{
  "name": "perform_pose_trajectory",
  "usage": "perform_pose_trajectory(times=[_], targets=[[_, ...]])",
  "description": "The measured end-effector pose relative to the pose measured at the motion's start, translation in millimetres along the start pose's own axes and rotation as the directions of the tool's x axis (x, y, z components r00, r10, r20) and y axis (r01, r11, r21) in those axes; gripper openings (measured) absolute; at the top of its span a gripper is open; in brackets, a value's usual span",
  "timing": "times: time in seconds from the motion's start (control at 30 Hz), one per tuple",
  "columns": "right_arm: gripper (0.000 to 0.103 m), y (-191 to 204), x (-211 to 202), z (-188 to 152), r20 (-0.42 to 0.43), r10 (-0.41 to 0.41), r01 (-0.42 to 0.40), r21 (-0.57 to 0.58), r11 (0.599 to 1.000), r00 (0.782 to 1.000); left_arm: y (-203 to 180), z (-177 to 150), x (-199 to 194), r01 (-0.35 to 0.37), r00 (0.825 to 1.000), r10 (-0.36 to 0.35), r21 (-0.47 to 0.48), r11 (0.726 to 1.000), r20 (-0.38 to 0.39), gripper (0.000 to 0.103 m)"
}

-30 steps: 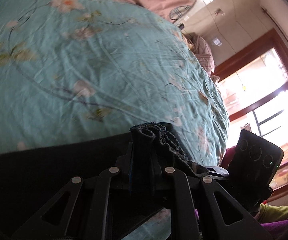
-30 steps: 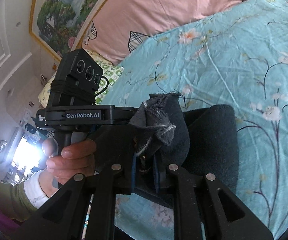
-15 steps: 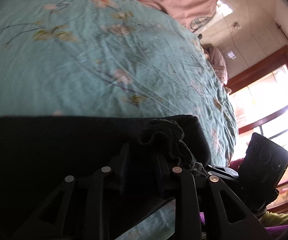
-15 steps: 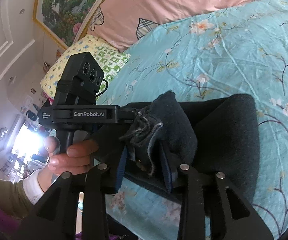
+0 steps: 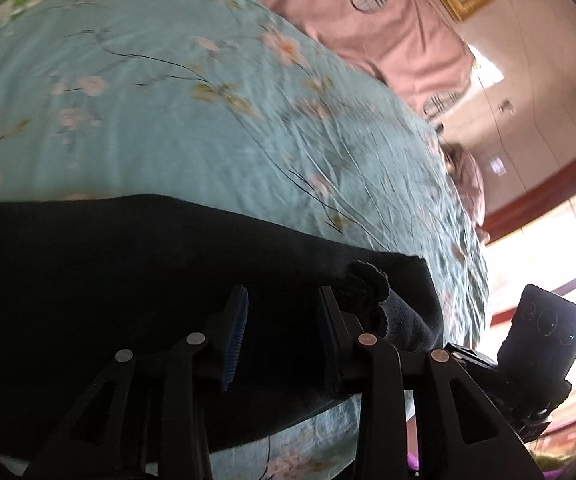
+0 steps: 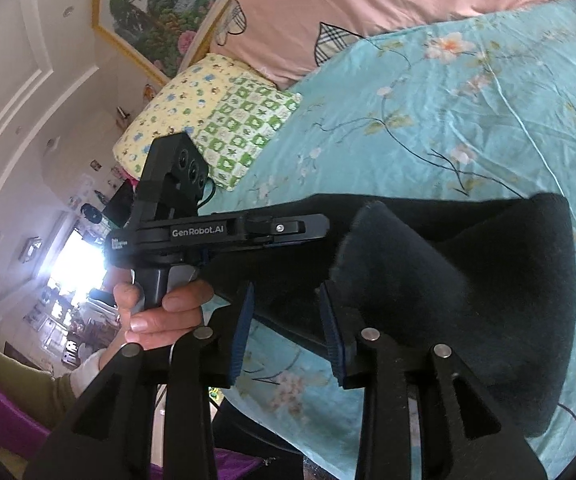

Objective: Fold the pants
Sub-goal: 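Lower the folded pants onto the sheet and open both tools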

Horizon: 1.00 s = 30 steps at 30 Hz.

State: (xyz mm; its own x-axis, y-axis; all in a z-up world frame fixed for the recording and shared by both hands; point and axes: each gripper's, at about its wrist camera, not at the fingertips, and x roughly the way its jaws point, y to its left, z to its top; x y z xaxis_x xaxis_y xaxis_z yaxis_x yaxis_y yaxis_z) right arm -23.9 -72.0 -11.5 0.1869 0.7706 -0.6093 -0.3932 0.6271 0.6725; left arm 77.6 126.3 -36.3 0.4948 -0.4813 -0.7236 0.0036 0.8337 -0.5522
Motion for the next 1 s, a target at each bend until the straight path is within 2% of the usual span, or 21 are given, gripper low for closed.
perform_pose_trajectory(times=[0.1, 0.23, 0.3, 0.4, 0.47, 0.73, 0.77, 0.87, 1.0], targets=[[0.036, 4, -2, 6, 0.011, 0.012, -0.012, -0.007, 1.0, 1.0, 7, -9, -16, -0.018, 0.999, 0.019, -0.028, 0.999, 0.036, 0.042], [0.036, 7, 1, 20, 0.02, 0.007, -0.006, -0.023, 1.0, 1.0, 16, -19, -32, -0.026, 0.997, 0.032, -0.076, 0.997, 0.067, 0.042], [0.036, 7, 4, 25, 0.017, 0.005, -0.005, -0.023, 1.0, 1.0, 22, -24, -42, -0.055, 0.994, 0.064, -0.106, 0.993, 0.09, 0.042], [0.039, 10, 14, 34, -0.008, -0.01, 0.009, -0.04, 0.999, 1.0, 31, -34, -60, -0.135, 0.978, 0.158, -0.162, 0.978, 0.135, 0.042], [0.049, 13, 24, 39, -0.035, -0.011, 0.009, -0.056, 0.998, 0.999, 38, -39, -70, -0.165, 0.968, 0.198, -0.202, 0.965, 0.155, 0.042], [0.049, 33, 64, 51, -0.105, 0.024, -0.036, -0.113, 0.993, 0.994, 68, -62, -111, -0.187, 0.939, 0.272, -0.354, 0.916, 0.208, 0.042], [0.049, 37, 70, 53, -0.116, 0.027, -0.041, -0.123, 0.992, 0.993, 72, -65, -116, -0.191, 0.934, 0.284, -0.369, 0.91, 0.217, 0.042], [0.049, 45, 84, 56, -0.139, 0.04, -0.06, -0.144, 0.988, 0.989, 79, -78, -134, -0.237, 0.901, 0.36, -0.419, 0.876, 0.243, 0.042], [0.049, 55, 105, 62, -0.176, 0.055, -0.085, -0.168, 0.982, 0.983, 90, -88, -150, -0.245, 0.886, 0.39, -0.463, 0.852, 0.249, 0.042]])
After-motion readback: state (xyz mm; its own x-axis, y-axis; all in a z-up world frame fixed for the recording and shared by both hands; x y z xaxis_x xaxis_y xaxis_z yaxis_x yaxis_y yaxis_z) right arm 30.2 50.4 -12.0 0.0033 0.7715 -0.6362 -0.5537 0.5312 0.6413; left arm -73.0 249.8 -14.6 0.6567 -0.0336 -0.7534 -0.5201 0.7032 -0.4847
